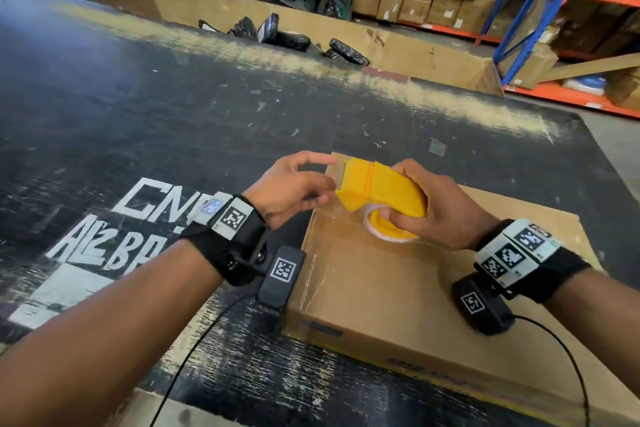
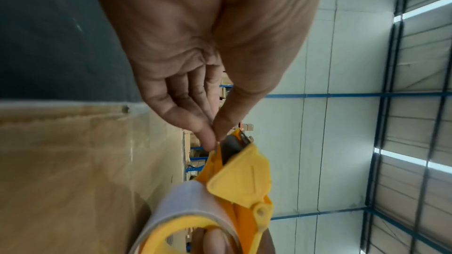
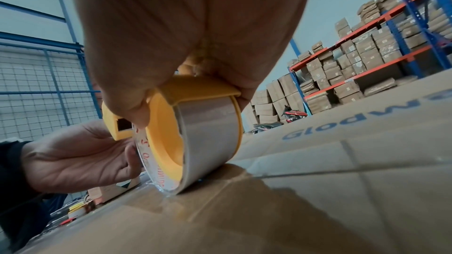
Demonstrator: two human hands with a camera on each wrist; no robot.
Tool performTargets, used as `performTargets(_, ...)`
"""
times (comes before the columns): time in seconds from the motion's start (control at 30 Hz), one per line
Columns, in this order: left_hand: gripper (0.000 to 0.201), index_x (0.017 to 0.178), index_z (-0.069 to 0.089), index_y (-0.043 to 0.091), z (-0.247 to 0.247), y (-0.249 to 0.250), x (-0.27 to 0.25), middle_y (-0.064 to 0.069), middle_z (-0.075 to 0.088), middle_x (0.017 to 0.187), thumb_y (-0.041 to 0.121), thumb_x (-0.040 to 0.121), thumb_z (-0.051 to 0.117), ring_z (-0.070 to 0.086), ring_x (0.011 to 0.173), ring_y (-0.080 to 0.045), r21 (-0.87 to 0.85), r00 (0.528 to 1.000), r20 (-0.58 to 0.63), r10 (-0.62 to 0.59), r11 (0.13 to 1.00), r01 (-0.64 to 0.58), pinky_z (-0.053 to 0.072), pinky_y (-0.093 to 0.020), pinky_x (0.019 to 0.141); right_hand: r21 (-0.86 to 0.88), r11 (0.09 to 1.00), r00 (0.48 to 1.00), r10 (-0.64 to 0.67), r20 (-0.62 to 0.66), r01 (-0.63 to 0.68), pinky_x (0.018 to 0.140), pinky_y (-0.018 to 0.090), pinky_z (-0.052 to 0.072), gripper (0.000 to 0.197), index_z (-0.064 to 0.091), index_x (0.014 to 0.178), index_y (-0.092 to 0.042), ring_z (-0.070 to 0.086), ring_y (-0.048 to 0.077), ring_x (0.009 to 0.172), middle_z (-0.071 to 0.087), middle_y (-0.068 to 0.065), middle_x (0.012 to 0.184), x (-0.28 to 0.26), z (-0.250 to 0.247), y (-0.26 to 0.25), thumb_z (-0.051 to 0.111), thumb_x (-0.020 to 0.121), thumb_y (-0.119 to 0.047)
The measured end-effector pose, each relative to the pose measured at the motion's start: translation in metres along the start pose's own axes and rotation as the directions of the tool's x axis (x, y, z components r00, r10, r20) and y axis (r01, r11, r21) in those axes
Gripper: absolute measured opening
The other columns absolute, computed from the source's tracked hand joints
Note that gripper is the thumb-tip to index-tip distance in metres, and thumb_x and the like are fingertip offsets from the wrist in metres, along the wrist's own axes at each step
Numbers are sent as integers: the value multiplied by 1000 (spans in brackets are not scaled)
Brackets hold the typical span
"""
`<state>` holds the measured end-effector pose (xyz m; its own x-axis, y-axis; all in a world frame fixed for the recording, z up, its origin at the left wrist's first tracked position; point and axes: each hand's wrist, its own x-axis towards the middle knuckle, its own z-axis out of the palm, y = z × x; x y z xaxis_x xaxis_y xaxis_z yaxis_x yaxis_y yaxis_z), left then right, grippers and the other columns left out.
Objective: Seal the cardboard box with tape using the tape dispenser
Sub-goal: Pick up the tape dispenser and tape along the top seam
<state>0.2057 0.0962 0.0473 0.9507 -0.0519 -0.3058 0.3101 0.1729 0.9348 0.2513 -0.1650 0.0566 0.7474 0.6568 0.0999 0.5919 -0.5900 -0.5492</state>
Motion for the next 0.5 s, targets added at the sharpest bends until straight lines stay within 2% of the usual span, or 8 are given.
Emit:
performTargets(0.07,45,129,56,6,-5,1,-1,-20,71,97,-8,88,65,67,68,-17,45,1000,-22,17,999,-16,57,-26,71,2,1000,999,-20,26,20,73,23,50,67,39,138,-36,64,8,92,60,-19,107,1,-1,-7,73,82,-50)
performTargets(0.13,44,127,55,3,-11,2,-3,-23,74,97,-10,86,66,68,66,-17,74,999,-28,30,997,-28,57,-25,68,5,999,997,-49,61,49,75,20,50,78,30,147,-41,63,6,91,60,-21,109,1,-4,-15,73,82,-51)
performTargets(0.27,47,129,54,2,-46,2,-5,-18,76,92,-6,85,71,72,72,-18,72,989,-142,51,997,-41,56,-23,68,-94,991,991,-91,96,100,78,24,52,67,37,143,-48,63,6,98,60,-16,124,-13,-28,-6,61,82,-65)
performTargets(0.4,52,131,51,0,-65,-17,-9,-17,76,87,-4,84,72,64,87,-29,43,993,-119,-9,999,14,55,-24,68,-105,989,984,-82,159,99,77,12,48,66,40,140,-52,60,-1,103,54,-30,126,-27,-42,1,57,80,-72)
performTargets(0.43,52,131,51,0,-64,-23,-7,-17,76,87,-4,85,73,63,88,-30,41,993,-114,-18,999,22,55,-23,67,-108,989,981,-81,177,102,77,9,46,66,40,140,-52,59,-3,104,53,-33,126,-27,-42,0,56,79,-73)
performTargets(0.5,51,132,51,1,-62,-32,-2,-17,75,88,-4,86,72,70,80,-23,20,992,-126,-32,999,35,54,-21,65,-114,989,978,-76,195,99,76,6,44,66,40,140,-52,57,-7,103,52,-37,123,-25,-42,-1,56,79,-73)
